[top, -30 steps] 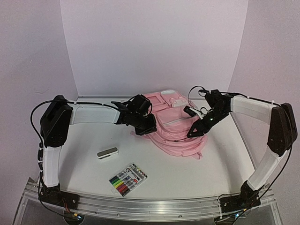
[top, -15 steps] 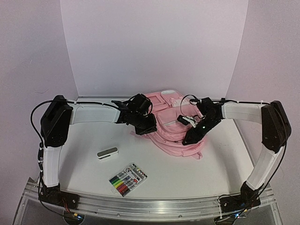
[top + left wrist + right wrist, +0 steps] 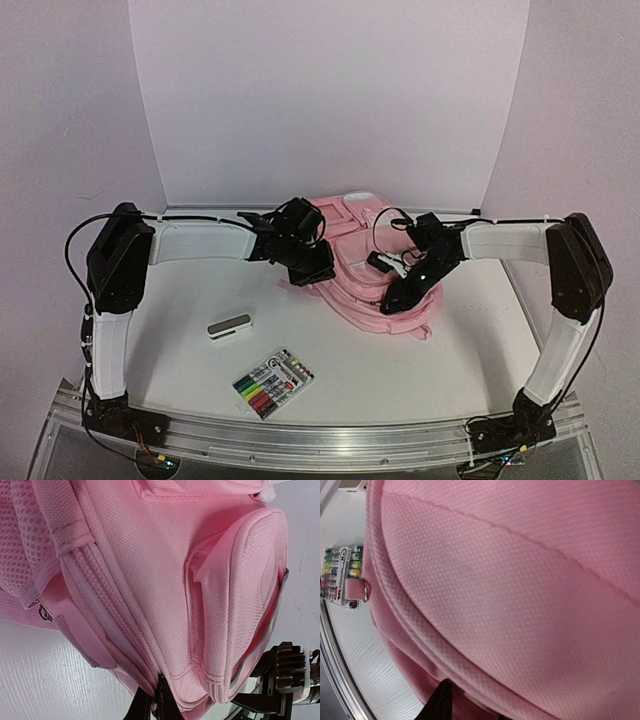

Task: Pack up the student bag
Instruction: Zip the student bag at the center of the board.

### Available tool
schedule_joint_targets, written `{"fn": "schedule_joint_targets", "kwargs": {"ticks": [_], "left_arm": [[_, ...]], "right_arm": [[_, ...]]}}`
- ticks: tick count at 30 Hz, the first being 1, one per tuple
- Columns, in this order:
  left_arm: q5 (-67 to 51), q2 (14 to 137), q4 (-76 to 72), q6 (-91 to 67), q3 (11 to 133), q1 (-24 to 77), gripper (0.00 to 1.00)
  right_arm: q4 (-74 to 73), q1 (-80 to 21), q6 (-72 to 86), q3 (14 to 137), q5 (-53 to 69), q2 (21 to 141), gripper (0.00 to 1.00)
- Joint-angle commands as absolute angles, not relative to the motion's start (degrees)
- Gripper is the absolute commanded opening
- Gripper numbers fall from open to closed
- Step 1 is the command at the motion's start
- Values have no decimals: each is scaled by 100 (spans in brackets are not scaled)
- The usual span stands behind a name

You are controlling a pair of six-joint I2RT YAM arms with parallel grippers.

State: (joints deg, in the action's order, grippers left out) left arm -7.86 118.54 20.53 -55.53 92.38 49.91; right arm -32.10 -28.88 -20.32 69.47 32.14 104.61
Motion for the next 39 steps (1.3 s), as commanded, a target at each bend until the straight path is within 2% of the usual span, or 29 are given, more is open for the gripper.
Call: {"fn": "schedule_joint_targets", "kwargs": {"ticks": [1,4,6,18,35,39], "left_arm": [[-1269,11802,1704,-5481,9585,5100,0],[-1241,11758,1740,-5462,9540,5081,0],[-1210,11739,1795,-5444,9528,5067,0],[-677,11190,2432,-5391,8976,4769,0],[-624,10617,3014,-4891,8451,4076,0],[-486,10572,3201,-4363,8603,3935,0]], "right_arm": [[-2519,-2990,-2060,7037,3064,10608,17],[-2535,-2989,-2055,6996,2974,10527,4],[-2575,-2988,-2024,6988,2937,10397,0],[-3417,-2733,-2266,6823,2829,9319,0],[-4032,-1186,-3258,6790,2724,9401,0],[-4186,-1230,-3142,6911,3359,9369,0]]}}
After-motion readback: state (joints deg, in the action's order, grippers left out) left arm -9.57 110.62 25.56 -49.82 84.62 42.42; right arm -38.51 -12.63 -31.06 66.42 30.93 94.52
